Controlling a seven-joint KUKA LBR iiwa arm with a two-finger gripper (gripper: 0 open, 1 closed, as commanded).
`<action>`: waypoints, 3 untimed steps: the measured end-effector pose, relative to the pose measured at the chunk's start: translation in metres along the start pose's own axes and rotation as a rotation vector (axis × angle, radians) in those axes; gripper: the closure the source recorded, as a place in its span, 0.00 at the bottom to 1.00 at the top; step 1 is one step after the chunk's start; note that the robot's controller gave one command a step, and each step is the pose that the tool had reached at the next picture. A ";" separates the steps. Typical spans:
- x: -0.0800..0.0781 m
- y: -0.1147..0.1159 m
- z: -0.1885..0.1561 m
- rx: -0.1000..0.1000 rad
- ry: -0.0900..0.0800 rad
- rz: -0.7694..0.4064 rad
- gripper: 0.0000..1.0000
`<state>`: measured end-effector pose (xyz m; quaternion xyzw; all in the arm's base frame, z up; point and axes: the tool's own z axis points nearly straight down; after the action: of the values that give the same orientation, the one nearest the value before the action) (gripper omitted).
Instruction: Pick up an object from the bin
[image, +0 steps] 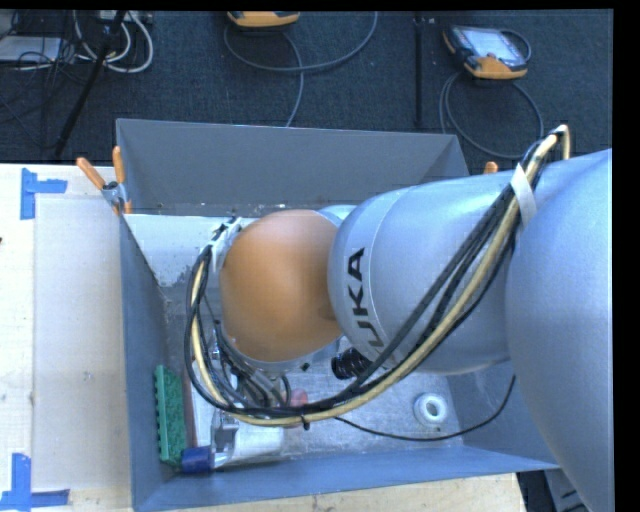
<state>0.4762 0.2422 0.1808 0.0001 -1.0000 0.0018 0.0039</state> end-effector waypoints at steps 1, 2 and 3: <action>-0.014 -0.017 0.093 -0.013 -0.015 -0.270 0.00; -0.025 -0.028 -0.040 -0.002 -0.015 -0.504 0.00; -0.006 -0.054 0.106 -0.002 -0.025 -0.676 0.00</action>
Offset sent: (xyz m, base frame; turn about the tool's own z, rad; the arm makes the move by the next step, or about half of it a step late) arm 0.0131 -0.0267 -0.1108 -0.2723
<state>0.4818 0.1876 0.0746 0.3316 -0.9434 -0.0006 -0.0077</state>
